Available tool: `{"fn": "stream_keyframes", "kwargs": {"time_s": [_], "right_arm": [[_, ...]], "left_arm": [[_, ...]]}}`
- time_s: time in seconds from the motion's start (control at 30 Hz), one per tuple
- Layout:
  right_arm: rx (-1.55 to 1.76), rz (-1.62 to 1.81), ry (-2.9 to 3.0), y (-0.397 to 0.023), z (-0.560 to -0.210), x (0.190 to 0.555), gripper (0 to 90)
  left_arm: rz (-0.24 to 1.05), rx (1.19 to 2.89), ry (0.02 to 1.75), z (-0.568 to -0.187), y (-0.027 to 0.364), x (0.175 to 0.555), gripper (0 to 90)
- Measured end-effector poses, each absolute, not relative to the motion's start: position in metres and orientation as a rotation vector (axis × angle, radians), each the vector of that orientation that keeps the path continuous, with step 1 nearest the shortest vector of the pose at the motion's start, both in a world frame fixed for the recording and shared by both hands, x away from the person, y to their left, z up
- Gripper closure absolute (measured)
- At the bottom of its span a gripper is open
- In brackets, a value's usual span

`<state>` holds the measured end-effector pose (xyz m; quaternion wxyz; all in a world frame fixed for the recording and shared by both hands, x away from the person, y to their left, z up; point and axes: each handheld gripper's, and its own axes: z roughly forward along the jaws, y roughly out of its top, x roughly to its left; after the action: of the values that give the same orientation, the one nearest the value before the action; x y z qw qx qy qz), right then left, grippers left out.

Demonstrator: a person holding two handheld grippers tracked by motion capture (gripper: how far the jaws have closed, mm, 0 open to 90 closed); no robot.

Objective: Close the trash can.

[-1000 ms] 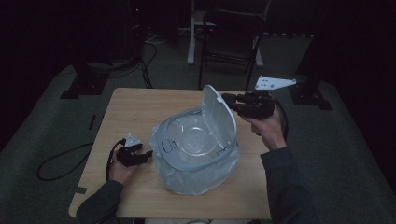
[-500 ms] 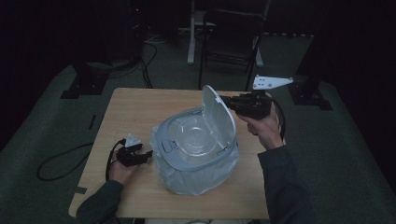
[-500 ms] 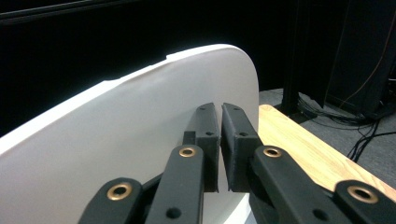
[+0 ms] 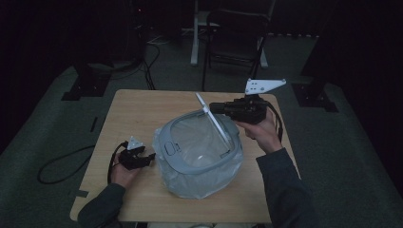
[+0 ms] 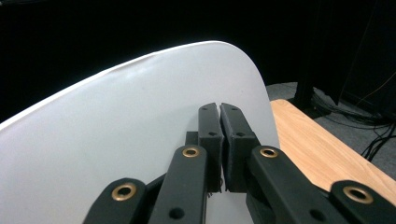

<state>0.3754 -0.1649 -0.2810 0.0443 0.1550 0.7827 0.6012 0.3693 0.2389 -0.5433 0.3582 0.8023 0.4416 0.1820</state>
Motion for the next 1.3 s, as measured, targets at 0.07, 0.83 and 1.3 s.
{"fn": "stream_keyframes", "kwargs": {"time_s": [0.07,0.83,1.3], "right_arm": [[0.470,1.833,2.400,-0.164,-0.281,0.375,87.9],[0.454,1.753,2.511,-0.152,-0.299,0.375,89.8],[0.438,1.717,2.547,-0.150,-0.303,0.373,89.9]], "left_arm": [[0.471,2.070,1.139,-0.543,0.239,0.369,40.1],[0.337,1.833,1.025,-0.483,0.254,0.359,52.9],[0.412,1.789,0.751,-0.369,0.232,0.340,51.1]]}}
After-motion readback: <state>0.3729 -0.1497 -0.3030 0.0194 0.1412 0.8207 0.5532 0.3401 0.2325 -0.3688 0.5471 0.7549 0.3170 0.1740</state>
